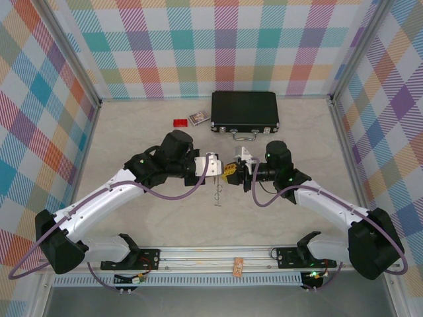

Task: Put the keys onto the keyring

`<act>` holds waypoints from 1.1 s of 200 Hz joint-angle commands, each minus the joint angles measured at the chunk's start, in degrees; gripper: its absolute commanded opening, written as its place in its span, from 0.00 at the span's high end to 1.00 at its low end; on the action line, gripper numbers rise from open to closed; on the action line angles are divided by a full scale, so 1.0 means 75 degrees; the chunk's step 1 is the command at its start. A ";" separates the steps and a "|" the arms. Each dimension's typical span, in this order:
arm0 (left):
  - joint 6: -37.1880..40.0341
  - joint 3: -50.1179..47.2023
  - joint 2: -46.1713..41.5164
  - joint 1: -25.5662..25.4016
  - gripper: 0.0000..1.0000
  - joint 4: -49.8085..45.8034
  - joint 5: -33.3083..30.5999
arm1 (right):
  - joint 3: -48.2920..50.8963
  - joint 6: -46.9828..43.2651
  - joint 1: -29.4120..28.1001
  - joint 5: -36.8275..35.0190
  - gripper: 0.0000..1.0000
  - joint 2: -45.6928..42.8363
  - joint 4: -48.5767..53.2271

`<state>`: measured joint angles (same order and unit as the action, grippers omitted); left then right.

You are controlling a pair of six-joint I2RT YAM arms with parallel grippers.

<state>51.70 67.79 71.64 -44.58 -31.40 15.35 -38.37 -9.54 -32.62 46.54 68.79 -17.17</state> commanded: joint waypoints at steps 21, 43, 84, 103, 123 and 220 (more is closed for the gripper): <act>-0.0021 0.0254 -0.0059 -0.0036 1.00 0.0069 -0.0018 | 0.0040 0.0006 -0.0039 -0.0212 1.00 -0.0260 -0.0069; -0.0018 0.0205 -0.0083 -0.0044 1.00 0.0078 -0.0129 | 0.0283 0.0181 -0.0031 -0.0488 1.00 -0.0396 -0.0482; -0.0050 0.0041 -0.0171 -0.0039 1.00 0.0181 -0.0470 | 0.0802 0.0463 0.0031 -0.1196 1.00 -0.0886 -0.1108; -0.0161 -0.0056 -0.0247 -0.0035 1.00 0.0178 -0.0512 | 0.1127 0.0957 0.0160 -0.1534 1.00 -0.1193 -0.1678; -0.0268 -0.0239 -0.0370 -0.0040 1.00 0.0199 -0.0536 | 0.1367 0.1271 0.0332 -0.1786 1.00 -0.1457 -0.2199; -0.0431 -0.0309 -0.0456 -0.0040 1.00 0.0413 -0.0279 | 0.1346 0.1509 0.0532 -0.1425 0.77 -0.1447 -0.2043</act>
<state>48.80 64.51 69.45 -45.23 -26.17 13.19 -26.98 2.26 -29.95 35.70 56.95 -34.20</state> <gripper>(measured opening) 0.048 0.059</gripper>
